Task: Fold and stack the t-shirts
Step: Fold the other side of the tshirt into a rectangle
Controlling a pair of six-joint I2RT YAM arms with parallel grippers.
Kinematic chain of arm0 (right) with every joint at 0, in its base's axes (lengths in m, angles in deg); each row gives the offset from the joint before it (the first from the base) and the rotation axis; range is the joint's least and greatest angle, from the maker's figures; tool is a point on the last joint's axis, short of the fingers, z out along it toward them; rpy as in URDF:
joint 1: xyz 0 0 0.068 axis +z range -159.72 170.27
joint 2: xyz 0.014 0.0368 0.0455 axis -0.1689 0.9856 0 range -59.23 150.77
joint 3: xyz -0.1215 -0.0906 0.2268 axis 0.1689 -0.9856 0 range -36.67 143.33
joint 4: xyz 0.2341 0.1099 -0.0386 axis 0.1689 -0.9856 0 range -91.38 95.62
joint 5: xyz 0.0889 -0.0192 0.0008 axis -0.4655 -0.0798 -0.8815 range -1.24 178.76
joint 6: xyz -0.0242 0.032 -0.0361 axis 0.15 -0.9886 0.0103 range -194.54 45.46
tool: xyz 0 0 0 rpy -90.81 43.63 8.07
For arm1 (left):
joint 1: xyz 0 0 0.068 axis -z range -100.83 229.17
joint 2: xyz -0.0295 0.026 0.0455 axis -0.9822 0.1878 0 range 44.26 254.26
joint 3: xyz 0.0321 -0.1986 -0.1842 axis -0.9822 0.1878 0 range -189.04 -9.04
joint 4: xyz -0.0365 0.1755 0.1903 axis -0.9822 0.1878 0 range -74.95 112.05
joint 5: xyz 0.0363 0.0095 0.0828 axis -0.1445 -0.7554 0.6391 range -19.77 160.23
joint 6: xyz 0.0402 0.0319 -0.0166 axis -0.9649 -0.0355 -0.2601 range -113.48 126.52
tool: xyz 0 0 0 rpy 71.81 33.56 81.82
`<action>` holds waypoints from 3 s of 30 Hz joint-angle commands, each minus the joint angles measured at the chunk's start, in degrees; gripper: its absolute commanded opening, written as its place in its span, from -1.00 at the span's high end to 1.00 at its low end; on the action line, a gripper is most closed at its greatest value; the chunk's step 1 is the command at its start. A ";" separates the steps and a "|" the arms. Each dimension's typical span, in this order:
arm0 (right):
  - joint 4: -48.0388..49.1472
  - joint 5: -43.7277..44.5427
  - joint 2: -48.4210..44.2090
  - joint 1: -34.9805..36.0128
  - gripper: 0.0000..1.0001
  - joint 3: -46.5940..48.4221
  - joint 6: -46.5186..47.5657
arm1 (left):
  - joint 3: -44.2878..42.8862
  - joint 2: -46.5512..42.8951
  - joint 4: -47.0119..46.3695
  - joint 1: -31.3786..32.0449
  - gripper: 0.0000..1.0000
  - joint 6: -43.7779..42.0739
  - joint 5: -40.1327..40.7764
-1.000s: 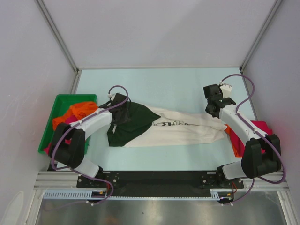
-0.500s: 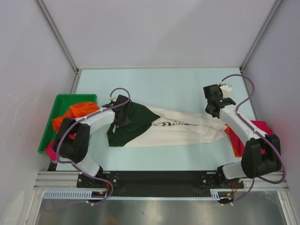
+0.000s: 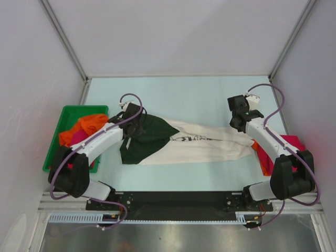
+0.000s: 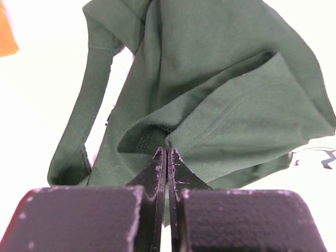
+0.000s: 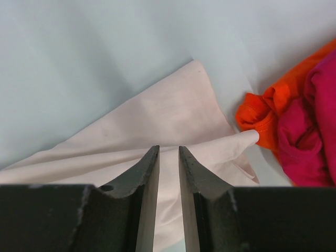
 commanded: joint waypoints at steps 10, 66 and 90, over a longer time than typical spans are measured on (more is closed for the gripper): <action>-3.47 -1.59 2.48 -5.44 0.43 -5.29 -1.59 | -3.70 -2.08 1.01 0.76 1.00 -2.08 3.17; 1.89 -2.12 8.81 -8.08 1.00 -10.48 -3.78 | -5.64 -0.23 0.13 0.85 1.00 -3.57 2.20; -10.50 4.92 -2.09 -6.94 1.00 2.97 -2.65 | -7.49 -14.90 8.56 0.67 1.00 -3.13 10.29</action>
